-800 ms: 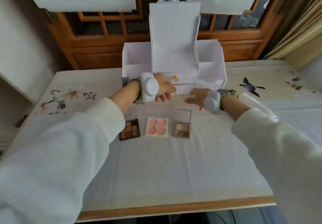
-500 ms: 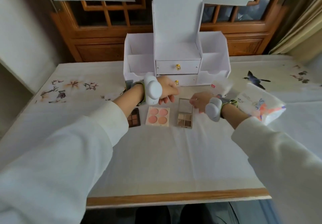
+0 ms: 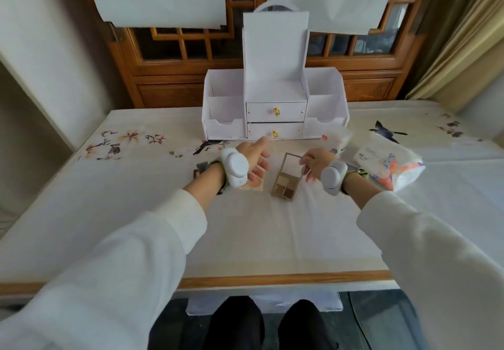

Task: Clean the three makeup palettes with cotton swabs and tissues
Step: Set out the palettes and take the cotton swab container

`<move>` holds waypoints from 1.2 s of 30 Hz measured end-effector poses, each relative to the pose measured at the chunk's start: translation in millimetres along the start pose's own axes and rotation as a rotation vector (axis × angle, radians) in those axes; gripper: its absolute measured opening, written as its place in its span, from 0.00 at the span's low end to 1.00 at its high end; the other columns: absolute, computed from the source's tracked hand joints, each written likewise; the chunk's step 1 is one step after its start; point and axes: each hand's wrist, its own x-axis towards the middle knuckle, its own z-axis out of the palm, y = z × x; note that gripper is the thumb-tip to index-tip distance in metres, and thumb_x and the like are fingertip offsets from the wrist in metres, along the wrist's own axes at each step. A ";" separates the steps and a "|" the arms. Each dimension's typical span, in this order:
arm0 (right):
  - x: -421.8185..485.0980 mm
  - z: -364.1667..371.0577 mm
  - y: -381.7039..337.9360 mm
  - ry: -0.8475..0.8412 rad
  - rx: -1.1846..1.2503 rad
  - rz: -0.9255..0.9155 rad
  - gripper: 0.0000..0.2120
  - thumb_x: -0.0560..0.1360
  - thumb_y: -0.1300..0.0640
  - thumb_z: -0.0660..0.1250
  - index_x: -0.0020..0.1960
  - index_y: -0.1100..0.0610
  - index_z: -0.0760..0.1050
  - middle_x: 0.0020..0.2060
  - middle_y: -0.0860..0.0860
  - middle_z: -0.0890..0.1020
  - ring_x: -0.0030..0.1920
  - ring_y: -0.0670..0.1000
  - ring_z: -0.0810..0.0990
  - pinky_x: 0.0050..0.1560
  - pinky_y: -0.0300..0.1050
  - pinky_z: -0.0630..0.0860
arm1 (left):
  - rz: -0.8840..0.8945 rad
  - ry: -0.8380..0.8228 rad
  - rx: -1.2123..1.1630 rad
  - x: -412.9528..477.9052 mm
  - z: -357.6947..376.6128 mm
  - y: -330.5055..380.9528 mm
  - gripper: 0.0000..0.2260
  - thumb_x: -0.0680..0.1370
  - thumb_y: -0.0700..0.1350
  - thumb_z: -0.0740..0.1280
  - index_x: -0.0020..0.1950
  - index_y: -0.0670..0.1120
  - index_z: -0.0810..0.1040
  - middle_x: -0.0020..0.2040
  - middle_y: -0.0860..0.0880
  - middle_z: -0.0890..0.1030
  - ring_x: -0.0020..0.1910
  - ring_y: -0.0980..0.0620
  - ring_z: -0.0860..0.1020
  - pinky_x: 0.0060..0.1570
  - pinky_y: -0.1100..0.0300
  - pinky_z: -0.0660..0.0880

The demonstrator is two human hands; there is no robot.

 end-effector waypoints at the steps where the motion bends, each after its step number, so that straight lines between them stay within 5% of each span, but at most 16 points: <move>1: -3.6 -1.6 -0.4 0.012 0.011 -0.007 0.07 0.77 0.65 0.56 0.46 0.62 0.73 0.31 0.53 0.78 0.22 0.47 0.77 0.27 0.38 0.72 | 0.000 0.009 -0.008 -2.5 0.1 -0.2 0.23 0.81 0.59 0.54 0.56 0.39 0.71 0.41 0.43 0.76 0.32 0.49 0.72 0.28 0.63 0.65; 9: -31.3 -21.1 -17.1 0.008 0.098 -0.041 0.09 0.78 0.65 0.54 0.46 0.63 0.72 0.32 0.56 0.77 0.28 0.55 0.77 0.28 0.41 0.70 | -0.032 0.016 -0.025 -22.8 3.5 0.5 0.25 0.81 0.60 0.52 0.60 0.39 0.71 0.47 0.43 0.77 0.37 0.49 0.73 0.28 0.63 0.70; 15: -53.8 -23.1 -28.8 0.004 0.104 -0.078 0.10 0.78 0.64 0.57 0.40 0.59 0.73 0.32 0.54 0.78 0.28 0.53 0.77 0.31 0.42 0.72 | -0.117 -0.067 -0.082 -37.2 16.6 -4.4 0.23 0.82 0.58 0.50 0.56 0.38 0.70 0.42 0.41 0.76 0.45 0.41 0.76 0.48 0.49 0.73; 21: -53.3 -13.6 -17.8 -0.022 0.041 -0.070 0.06 0.77 0.63 0.59 0.44 0.61 0.74 0.32 0.53 0.79 0.26 0.49 0.76 0.24 0.34 0.72 | -0.213 -0.095 -0.044 -39.9 34.3 -12.9 0.30 0.82 0.59 0.47 0.70 0.35 0.65 0.66 0.33 0.72 0.64 0.34 0.72 0.59 0.46 0.70; 26: -41.8 4.5 1.7 -0.079 0.033 -0.008 0.07 0.78 0.63 0.58 0.45 0.62 0.74 0.32 0.54 0.79 0.21 0.45 0.75 0.24 0.35 0.72 | -0.330 -0.127 -0.055 -36.6 43.0 -23.0 0.34 0.81 0.62 0.45 0.75 0.36 0.57 0.73 0.34 0.63 0.71 0.35 0.64 0.68 0.46 0.64; 33: -22.8 17.0 11.0 -0.102 0.058 0.055 0.11 0.79 0.66 0.56 0.53 0.68 0.75 0.31 0.55 0.78 0.18 0.44 0.75 0.24 0.36 0.74 | -0.328 -0.101 -0.098 -23.4 44.5 -29.4 0.33 0.80 0.62 0.49 0.77 0.40 0.52 0.70 0.33 0.67 0.68 0.33 0.68 0.64 0.45 0.67; 36: -19.2 15.7 10.3 -0.092 -0.035 0.059 0.12 0.78 0.65 0.57 0.56 0.65 0.76 0.37 0.54 0.80 0.28 0.48 0.78 0.29 0.36 0.73 | -0.332 -0.134 -0.045 -21.4 43.3 -26.4 0.34 0.80 0.63 0.49 0.76 0.40 0.54 0.69 0.33 0.68 0.66 0.34 0.69 0.62 0.45 0.69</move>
